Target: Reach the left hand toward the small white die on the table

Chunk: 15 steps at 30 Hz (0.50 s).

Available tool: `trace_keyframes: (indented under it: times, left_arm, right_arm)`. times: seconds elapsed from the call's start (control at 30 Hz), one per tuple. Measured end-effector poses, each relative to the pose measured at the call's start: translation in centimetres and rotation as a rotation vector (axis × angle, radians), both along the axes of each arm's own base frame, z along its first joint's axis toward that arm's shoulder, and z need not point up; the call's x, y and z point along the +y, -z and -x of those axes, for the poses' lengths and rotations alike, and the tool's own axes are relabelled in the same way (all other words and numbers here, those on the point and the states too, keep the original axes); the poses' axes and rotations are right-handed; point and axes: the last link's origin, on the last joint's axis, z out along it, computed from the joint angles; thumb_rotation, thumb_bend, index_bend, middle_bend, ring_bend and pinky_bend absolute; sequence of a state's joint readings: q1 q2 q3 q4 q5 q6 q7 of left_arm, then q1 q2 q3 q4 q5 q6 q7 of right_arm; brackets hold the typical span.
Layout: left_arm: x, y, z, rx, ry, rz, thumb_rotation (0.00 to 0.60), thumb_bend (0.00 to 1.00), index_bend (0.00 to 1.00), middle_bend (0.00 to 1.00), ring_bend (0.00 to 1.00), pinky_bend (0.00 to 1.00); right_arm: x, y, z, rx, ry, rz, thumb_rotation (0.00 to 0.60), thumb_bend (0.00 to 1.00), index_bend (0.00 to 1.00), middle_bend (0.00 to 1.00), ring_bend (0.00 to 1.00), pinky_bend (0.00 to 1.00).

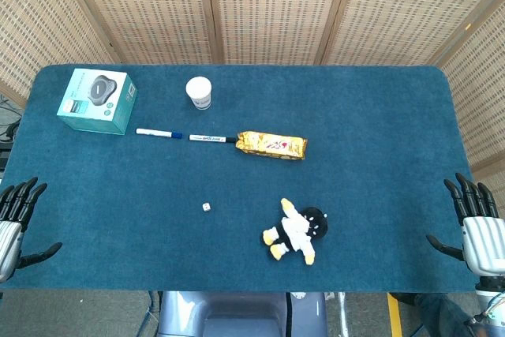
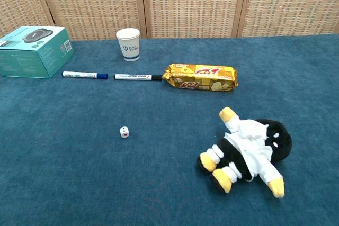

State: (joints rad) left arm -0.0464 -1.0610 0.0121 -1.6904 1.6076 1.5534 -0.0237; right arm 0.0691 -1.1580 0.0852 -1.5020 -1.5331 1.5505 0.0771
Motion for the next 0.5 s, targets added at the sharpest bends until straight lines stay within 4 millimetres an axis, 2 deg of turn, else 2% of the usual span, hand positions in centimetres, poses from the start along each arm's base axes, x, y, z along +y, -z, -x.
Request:
trace_keyframes:
  times: [0.4, 0.43, 0.5]
  left_arm:
    - [-0.15, 0.28, -0.09, 0.002, 0.007, 0.017, 0.600, 0.06, 0.00, 0.00, 0.00, 0.00]
    - [-0.11, 0.38, -0.11, 0.002, 0.009, 0.023, 0.600, 0.07, 0.02, 0.00, 0.00, 0.00]
    - [0.07, 0.74, -0.21, 0.004, 0.015, 0.042, 0.600, 0.09, 0.13, 0.00, 0.00, 0.00]
  right_arm:
    - [0.05, -0.03, 0.00, -0.008, 0.002, -0.006, 0.600, 0.13, 0.00, 0.00, 0.00, 0.00]
    - [0.05, -0.08, -0.01, -0.011, 0.002, -0.005, 0.600, 0.13, 0.00, 0.00, 0.00, 0.00]
    - [0.05, -0.21, 0.00, -0.015, 0.004, -0.002, 0.600, 0.13, 0.00, 0.00, 0.00, 0.00]
